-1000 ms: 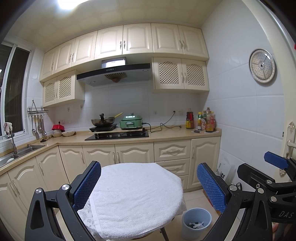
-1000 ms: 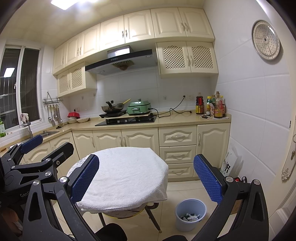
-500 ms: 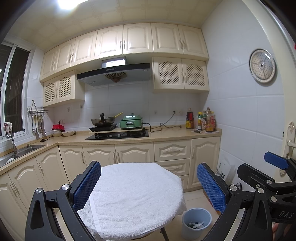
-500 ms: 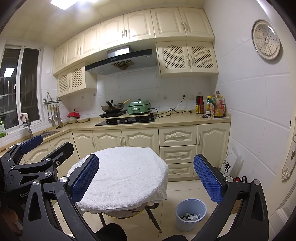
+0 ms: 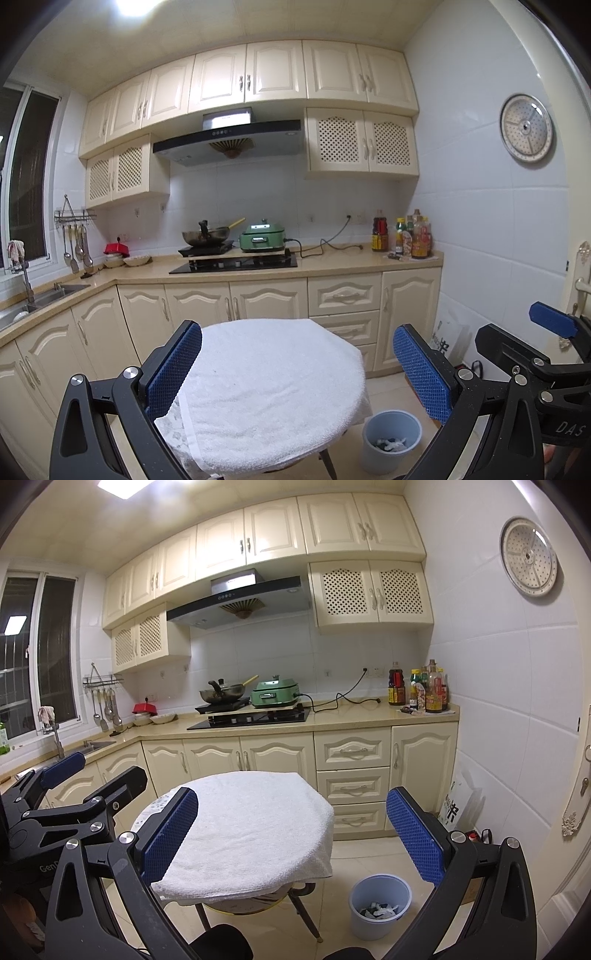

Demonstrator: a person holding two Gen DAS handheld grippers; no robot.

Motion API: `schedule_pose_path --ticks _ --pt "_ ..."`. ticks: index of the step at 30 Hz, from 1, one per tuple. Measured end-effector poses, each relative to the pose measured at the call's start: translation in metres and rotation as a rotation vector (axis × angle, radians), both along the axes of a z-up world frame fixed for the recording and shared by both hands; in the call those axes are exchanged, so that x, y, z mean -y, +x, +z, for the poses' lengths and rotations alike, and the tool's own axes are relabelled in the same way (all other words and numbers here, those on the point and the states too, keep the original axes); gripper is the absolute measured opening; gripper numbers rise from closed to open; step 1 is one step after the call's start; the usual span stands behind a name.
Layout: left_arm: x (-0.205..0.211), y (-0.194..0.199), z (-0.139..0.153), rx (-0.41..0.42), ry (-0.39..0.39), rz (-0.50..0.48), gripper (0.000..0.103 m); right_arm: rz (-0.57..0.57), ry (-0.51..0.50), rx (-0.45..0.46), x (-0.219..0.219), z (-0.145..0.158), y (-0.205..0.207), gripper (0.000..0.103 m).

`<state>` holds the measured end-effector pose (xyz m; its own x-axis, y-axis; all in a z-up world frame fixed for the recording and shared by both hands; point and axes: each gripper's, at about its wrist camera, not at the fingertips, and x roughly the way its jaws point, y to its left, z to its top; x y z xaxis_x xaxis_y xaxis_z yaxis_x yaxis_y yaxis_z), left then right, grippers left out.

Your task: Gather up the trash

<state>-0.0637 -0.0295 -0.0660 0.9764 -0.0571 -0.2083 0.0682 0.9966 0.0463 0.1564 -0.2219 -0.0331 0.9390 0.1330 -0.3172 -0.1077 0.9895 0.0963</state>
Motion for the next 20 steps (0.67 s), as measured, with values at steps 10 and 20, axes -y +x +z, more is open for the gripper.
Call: schedule_pose_path --ticks 10,20 --pt "-0.0007 -0.0005 -0.0063 0.007 0.003 -0.005 0.102 -0.003 0.001 -0.001 -0.0016 -0.0014 -0.0001 0.103" --pt "-0.0038 -0.0007 -0.0066 0.001 0.001 -0.006 0.102 -0.003 0.005 -0.004 -0.0037 -0.0029 0.0002 0.103"
